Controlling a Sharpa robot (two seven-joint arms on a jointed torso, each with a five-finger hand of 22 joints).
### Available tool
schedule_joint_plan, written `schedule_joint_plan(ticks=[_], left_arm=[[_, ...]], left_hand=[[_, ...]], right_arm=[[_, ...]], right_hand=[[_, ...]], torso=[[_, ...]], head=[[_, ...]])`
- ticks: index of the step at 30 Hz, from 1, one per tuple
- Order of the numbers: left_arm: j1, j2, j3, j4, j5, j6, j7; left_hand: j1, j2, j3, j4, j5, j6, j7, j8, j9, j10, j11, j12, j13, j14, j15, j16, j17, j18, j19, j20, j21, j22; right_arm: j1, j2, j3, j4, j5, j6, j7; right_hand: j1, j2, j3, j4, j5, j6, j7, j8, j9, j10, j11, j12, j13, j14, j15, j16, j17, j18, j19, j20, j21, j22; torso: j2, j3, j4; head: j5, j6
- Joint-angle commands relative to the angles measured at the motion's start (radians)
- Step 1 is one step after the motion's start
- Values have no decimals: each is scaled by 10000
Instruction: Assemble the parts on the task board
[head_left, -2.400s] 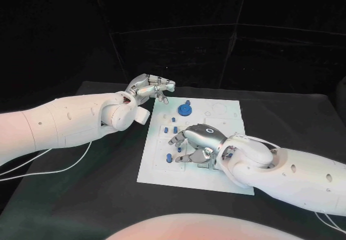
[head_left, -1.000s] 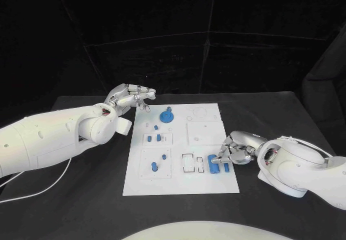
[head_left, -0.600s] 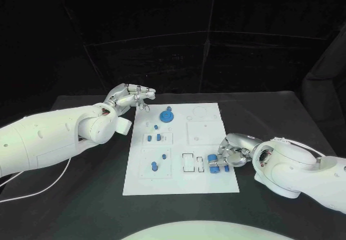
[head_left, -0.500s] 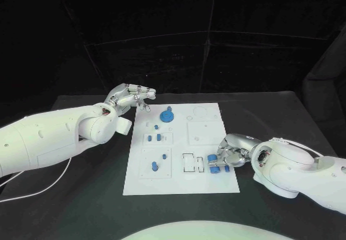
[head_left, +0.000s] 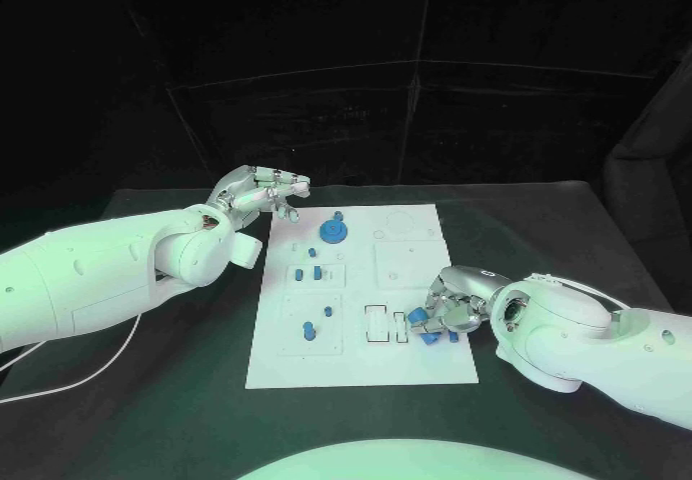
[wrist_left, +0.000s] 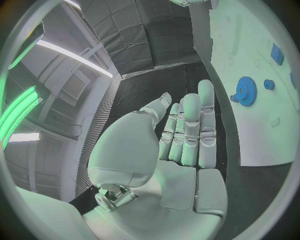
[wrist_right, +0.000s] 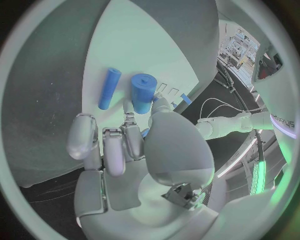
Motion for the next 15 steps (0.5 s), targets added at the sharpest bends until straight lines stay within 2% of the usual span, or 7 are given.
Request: schedule_joint_plan(ticks=[1, 4, 6, 7, 8, 15], left_arm=[[13, -12, 7, 32, 27, 118, 64], [13, -22, 7, 34, 27, 117, 60], [13, -30, 6, 35, 27, 116, 58], [13, -35, 6, 37, 27, 116, 56], [13, -36, 6, 37, 27, 116, 56], [13, -35, 6, 35, 27, 136, 43]], left_hand=[[1, 56, -16, 63, -7, -98, -6, 43, 8, -71, 3, 43, 15, -52, 16, 57, -13, 130, 85, 14, -58, -15], [1, 56, -16, 63, -7, -98, -6, 43, 8, -71, 3, 43, 15, -52, 16, 57, -13, 130, 85, 14, -58, -15], [0, 51, -20, 63, -7, -105, -4, 42, 7, -77, 5, 42, 14, -54, 17, 58, -14, 130, 85, 14, -60, -17], [0, 49, -21, 63, -7, -107, -3, 42, 7, -80, 6, 42, 14, -54, 17, 59, -14, 129, 85, 14, -60, -18], [0, 49, -21, 63, -7, -107, -3, 42, 7, -80, 6, 42, 14, -54, 17, 59, -14, 129, 85, 14, -60, -18], [-5, 47, -24, 67, -7, -114, 0, 41, 6, -85, 8, 42, 14, -56, 18, 61, -15, 129, 86, 15, -62, -19]], right_arm=[[-78, -19, -61, -57, -223, 108, -168], [-84, -51, -60, -10, -128, -94, -101], [-87, -99, -60, 36, 85, -331, 85], [-88, -130, -59, 66, 235, -486, 234], [-88, -136, -59, 73, 265, -520, 264], [-88, -397, -55, 415, 1041, -1692, 1085]], right_hand=[[367, 178, 48, -138, 361, -27, 9, 41, 35, 42, 2, -15, 474, 889, -71, 62, 1912, -83, 41, -15, 34, 13], [458, 246, 72, -186, 549, 7, -6, 49, 55, 57, -11, 5, 509, 892, -80, 68, 1929, -84, 44, -20, 38, 21], [366, 283, 25, -115, 858, 32, -11, 42, 68, 77, -16, 26, 544, 895, -83, 74, 1943, -84, 43, -26, 37, 20], [145, 283, -78, 40, 1116, 41, -9, 30, 73, 87, -12, 31, 559, 898, -77, 78, 1953, -86, 48, -26, 42, 29], [93, 285, -105, 79, 1176, 45, -9, 27, 75, 90, -11, 33, 564, 898, -76, 79, 1955, -87, 49, -26, 44, 32], [-1, 323, -224, 220, 1469, 175, -66, 40, 115, 149, -57, 97, 650, 920, -112, 121, 2056, -98, 99, -44, 91, 118]], torso=[[-3, 0, 5], [-10, 7, -5], [-13, 2, -7], [-10, -1, -4], [-12, -3, -5], [-6, -2, -3]], head=[[18, -2], [21, -1], [22, 4], [20, 9], [20, 11], [0, 40]])
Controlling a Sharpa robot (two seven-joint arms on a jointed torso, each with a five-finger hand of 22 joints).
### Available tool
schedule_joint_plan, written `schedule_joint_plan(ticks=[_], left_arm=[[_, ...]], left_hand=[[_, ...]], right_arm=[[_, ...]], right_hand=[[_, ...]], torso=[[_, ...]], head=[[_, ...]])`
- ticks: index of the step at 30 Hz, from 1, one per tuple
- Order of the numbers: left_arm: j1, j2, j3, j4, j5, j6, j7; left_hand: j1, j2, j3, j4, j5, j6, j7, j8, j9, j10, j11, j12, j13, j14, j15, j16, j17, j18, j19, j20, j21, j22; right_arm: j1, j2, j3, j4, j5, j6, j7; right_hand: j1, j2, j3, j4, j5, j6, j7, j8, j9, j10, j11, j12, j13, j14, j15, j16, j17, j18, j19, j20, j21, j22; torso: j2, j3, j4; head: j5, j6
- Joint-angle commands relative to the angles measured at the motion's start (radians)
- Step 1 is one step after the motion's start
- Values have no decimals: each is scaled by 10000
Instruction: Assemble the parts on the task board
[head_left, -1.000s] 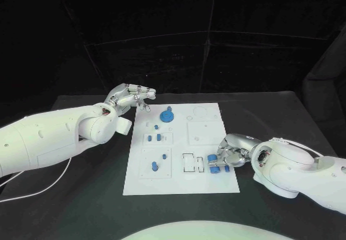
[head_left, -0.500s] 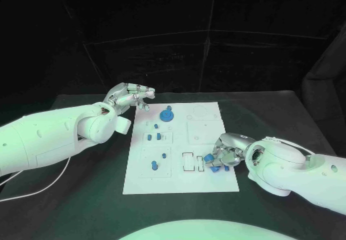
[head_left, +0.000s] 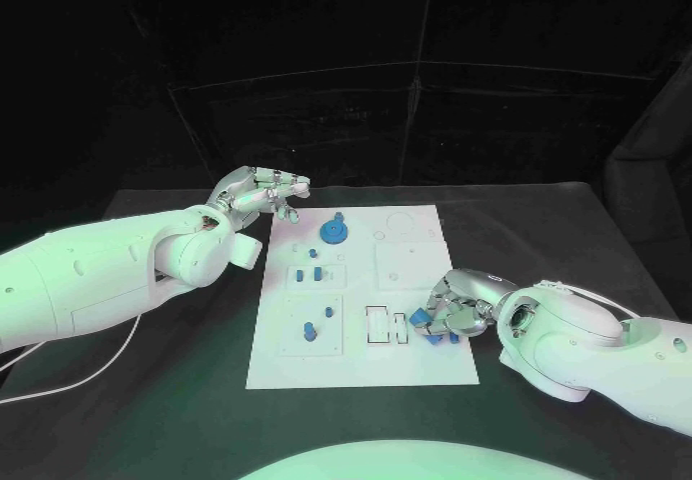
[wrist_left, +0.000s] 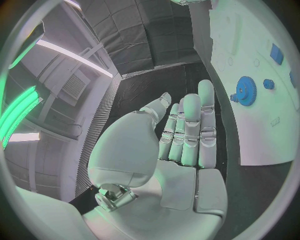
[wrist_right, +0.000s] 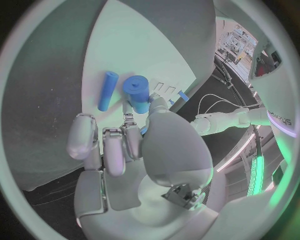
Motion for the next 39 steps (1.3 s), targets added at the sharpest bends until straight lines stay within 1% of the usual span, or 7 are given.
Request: schedule_joint_plan(ticks=[1, 6, 10, 20, 29, 31, 39], left_arm=[[14, 2, 7, 17, 27, 121, 46], [14, 18, 7, 15, 27, 129, 45], [14, 24, 6, 15, 27, 129, 47], [15, 46, 6, 22, 27, 148, 37], [15, 79, 6, 11, 27, 180, 12], [15, 88, 6, 5, 27, 190, 7], [15, 115, 5, -8, 27, 221, -47]], left_hand=[[-5, 47, 5, 38, -7, -39, 0, 42, 6, -69, 24, 42, 14, -41, 3, 60, -13, 129, 86, 15, -62, -15], [-18, 50, -1, 52, -7, -51, 6, 43, 4, -79, 30, 44, 13, -45, 6, 64, -16, 128, 86, 16, -67, -19], [-18, 50, -1, 52, -7, -51, 6, 43, 4, -79, 30, 44, 13, -45, 6, 64, -16, 128, 86, 16, -67, -19], [-18, 50, -1, 52, -7, -51, 6, 43, 4, -79, 30, 44, 13, -45, 6, 64, -16, 128, 86, 16, -67, -19], [-18, 50, -1, 52, -7, -51, 6, 43, 4, -79, 30, 44, 13, -45, 6, 64, -16, 128, 86, 16, -67, -19], [-18, 50, -1, 52, -7, -51, 6, 43, 4, -79, 30, 44, 13, -45, 6, 64, -16, 128, 86, 16, -67, -19], [-32, 58, -6, 70, -7, -65, 11, 47, 3, -91, 35, 49, 12, -52, 12, 70, -20, 126, 86, 19, -74, -26]], right_arm=[[13, -87, 9, 199, 755, -1120, 743], [17, -169, 12, 397, 1112, -1520, 925], [18, -121, 13, 436, 1229, -1570, 898], [21, 548, 14, 104, 1294, -1270, 419], [22, 1192, 15, -233, 1270, -961, -269], [22, 1295, 15, -282, 1235, -996, -432], [22, 1479, 16, -360, 1090, -933, -845]], right_hand=[[-115, -4, -5, 89, 156, 230, -104, 50, 16, 118, -26, 54, 652, 949, -92, 80, 2073, -101, 69, -12, 53, 44], [-117, 34, -36, 148, 337, 301, -134, 39, 30, 144, -54, 68, 681, 962, -116, 105, 2132, -111, 100, -33, 81, 96], [-119, 37, -42, 157, 349, 314, -138, 36, 32, 147, -58, 68, 683, 964, -120, 109, 2142, -113, 106, -36, 86, 105], [-126, 80, -103, 233, 325, 562, -227, 62, 89, 199, -130, 98, 736, 983, -176, 149, 2235, -129, 163, -83, 136, 201], [-247, 153, -198, 334, 164, 756, -296, 80, 171, 226, -191, 76, 747, 990, -230, 165, 2273, -137, 190, -136, 155, 240], [-305, 158, -233, 352, 142, 775, -301, 74, 185, 224, -197, 55, 736, 989, -237, 162, 2266, -135, 186, -144, 150, 232], [-622, 169, -440, 367, 26, 879, -338, 54, 278, 237, -225, 9, 735, 987, -263, 158, 2261, -135, 183, -174, 139, 227]], torso=[[3, -3, -4], [3, -11, 13], [9, -10, 21], [24, -23, 31], [24, -18, 25], [16, -13, 3], [22, -13, 7]], head=[[-21, 13], [-62, 22], [-22, 31], [0, 3], [56, -32], [78, -44], [132, -72]])
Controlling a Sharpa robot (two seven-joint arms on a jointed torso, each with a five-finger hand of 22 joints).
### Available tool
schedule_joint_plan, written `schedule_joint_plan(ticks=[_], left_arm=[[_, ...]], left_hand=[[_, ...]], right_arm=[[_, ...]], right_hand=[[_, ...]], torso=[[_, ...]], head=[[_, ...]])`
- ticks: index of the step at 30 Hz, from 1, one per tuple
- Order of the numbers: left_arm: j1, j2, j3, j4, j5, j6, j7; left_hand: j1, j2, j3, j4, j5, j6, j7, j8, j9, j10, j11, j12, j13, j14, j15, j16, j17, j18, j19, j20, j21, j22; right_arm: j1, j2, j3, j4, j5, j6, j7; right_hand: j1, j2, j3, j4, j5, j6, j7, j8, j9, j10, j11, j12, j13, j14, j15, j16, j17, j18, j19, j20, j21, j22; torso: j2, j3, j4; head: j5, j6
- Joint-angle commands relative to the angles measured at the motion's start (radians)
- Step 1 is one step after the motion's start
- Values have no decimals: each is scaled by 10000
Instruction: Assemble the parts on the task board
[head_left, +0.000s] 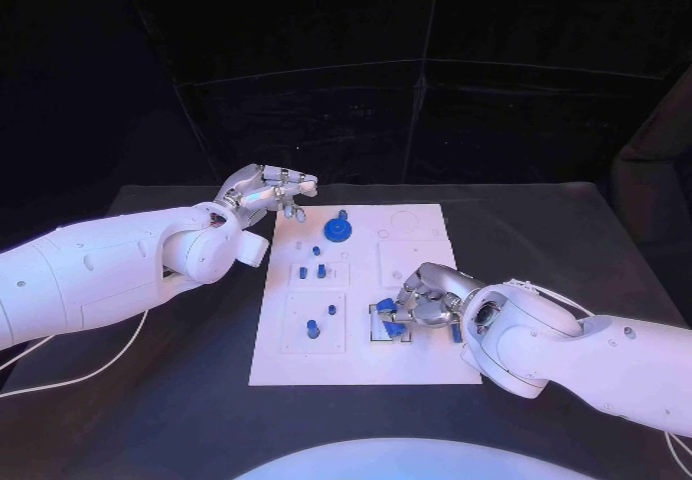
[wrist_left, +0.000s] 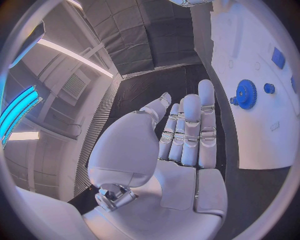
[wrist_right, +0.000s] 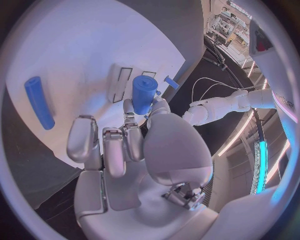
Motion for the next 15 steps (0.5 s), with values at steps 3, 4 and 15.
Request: schedule_joint_plan(ticks=[3, 4, 15], left_arm=[[14, 17, 6, -1, 26, 153, -28], [14, 18, 6, -2, 26, 156, -33], [14, 33, 2, -16, 26, 180, -55]], left_hand=[[-42, 54, -14, 79, -7, -76, 15, 48, 2, -63, 1, 51, 13, -58, 15, 24, -16, 126, 50, -14, -37, -12], [-42, 54, -14, 79, -7, -76, 15, 48, 2, -63, 1, 51, 13, -58, 15, 24, -16, 126, 50, -14, -37, -12], [-42, 54, -14, 79, -7, -76, 15, 48, 2, -63, 1, 51, 13, -58, 15, 24, -16, 126, 50, -14, -37, -12]], right_arm=[[13, 49, 6, 10, -159, 247, -473], [13, 58, 6, 13, -169, 285, -479], [12, 118, 6, 38, -320, 367, -465]], right_hand=[[-193, 11, -147, -12, -243, 437, -304, 11, 88, 173, -100, -34, 743, 962, -92, 44, 2260, -137, 43, -44, 32, 4], [-224, 16, -169, -12, -312, 451, -310, 13, 103, 175, -106, -39, 744, 961, -96, 44, 2259, -138, 44, -48, 32, 7], [-667, 114, -532, -10, -1512, 623, -397, 59, 385, 193, -177, -151, 734, 964, -160, 47, 2276, -140, 50, -110, 19, 22]], torso=[[-1, 10, -23], [0, 9, -22], [-14, 8, -30]], head=[[36, -42], [39, -41], [82, -54]])
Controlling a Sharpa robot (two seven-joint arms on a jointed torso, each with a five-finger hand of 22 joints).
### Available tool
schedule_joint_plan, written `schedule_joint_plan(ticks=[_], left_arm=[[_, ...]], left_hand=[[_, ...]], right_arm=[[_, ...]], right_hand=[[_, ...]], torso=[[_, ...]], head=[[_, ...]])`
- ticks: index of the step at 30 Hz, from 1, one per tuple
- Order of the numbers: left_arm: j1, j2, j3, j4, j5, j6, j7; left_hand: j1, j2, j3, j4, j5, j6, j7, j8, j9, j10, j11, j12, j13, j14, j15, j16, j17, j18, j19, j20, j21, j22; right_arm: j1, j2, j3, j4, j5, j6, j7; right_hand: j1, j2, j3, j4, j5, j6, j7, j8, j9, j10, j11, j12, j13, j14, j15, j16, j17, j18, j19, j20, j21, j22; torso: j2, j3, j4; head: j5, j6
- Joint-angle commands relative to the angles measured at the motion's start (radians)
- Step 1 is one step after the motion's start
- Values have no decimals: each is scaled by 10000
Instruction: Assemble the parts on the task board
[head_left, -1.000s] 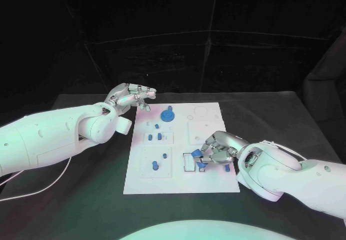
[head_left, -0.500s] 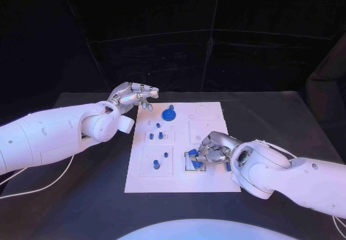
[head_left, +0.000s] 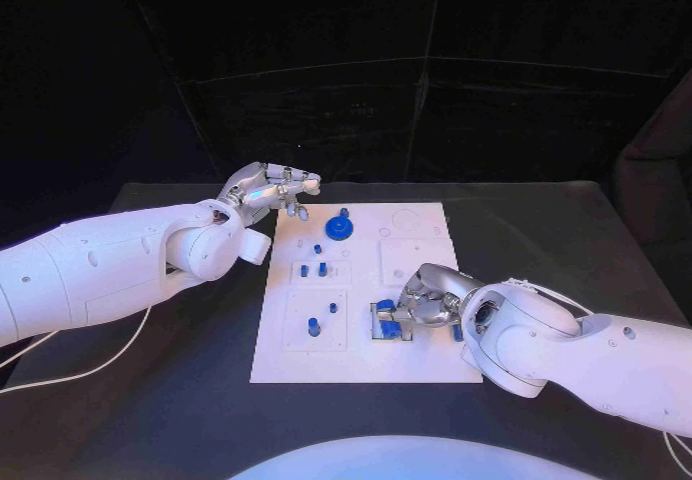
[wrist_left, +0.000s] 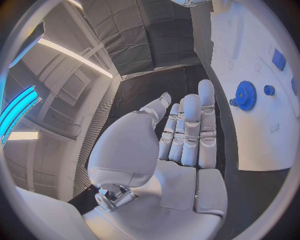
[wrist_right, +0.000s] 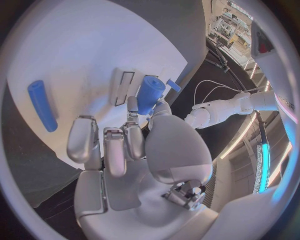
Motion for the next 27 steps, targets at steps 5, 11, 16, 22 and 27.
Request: schedule_joint_plan(ticks=[5, 11, 16, 22, 27], left_arm=[[14, 38, 4, -2, 26, 147, -3], [14, 85, 2, 4, 26, 165, -7], [14, 52, 1, 1, 26, 156, -13], [14, 30, 1, -2, 26, 163, -18], [14, 14, 0, -9, 26, 172, -16]], left_hand=[[-42, 54, 16, 50, -7, -76, 15, 48, 2, -64, 2, 51, 13, -58, 15, 24, -17, 125, 50, -14, -37, -14], [-42, 54, 16, 50, -7, -76, 15, 48, 2, -64, 2, 51, 13, -58, 15, 24, -17, 125, 50, -14, -37, -14], [-42, 54, 16, 50, -7, -76, 15, 48, 2, -64, 2, 51, 13, -58, 15, 24, -17, 125, 50, -14, -37, -14], [-42, 54, 16, 50, -7, -76, 15, 48, 2, -64, 2, 51, 13, -58, 15, 24, -17, 125, 50, -14, -37, -14], [-42, 54, 16, 50, -7, -76, 15, 48, 2, -64, 2, 51, 13, -58, 15, 24, -17, 125, 50, -14, -37, -14]], right_arm=[[6, 47, 0, 12, -419, -38, -41], [6, 93, 0, -39, -652, -318, -7], [6, 98, 0, -47, -749, -446, 104], [6, 40, -1, 13, -753, -630, 460], [5, -88, -1, 122, -670, -577, 1146]], right_hand=[[-91, 4, -91, -9, -76, -3, 68, 9, 18, 196, -52, -86, 699, 953, -88, 27, 2231, -137, 4, -74, 10, -4], [-778, -278, -251, 43, -2240, -198, 140, -107, 157, 35, 12, -523, 433, 923, -43, -35, 2108, -98, -137, -47, -140, -230], [-1829, -1496, 533, 95, -2826, -481, 245, -268, 266, -223, 102, -1193, 2, 888, 32, -114, 1964, -44, -298, 20, -330, -507], [-2133, -1566, 764, 88, -2823, -475, 245, -270, 323, -215, 104, -1220, 0, 898, 38, -98, 2007, -49, -277, 30, -333, -481], [-1200, -1110, 1181, -152, -2789, -440, 229, -257, 394, -150, 90, -1128, 82, 927, 29, -40, 2129, -73, -190, 29, -267, -346]], torso=[[5, 2, -9], [5, -3, -16], [2, -3, -8], [-4, 4, -5], [-1, 14, -17]], head=[[42, 4], [46, -3], [35, -26], [32, -41], [31, -20]])
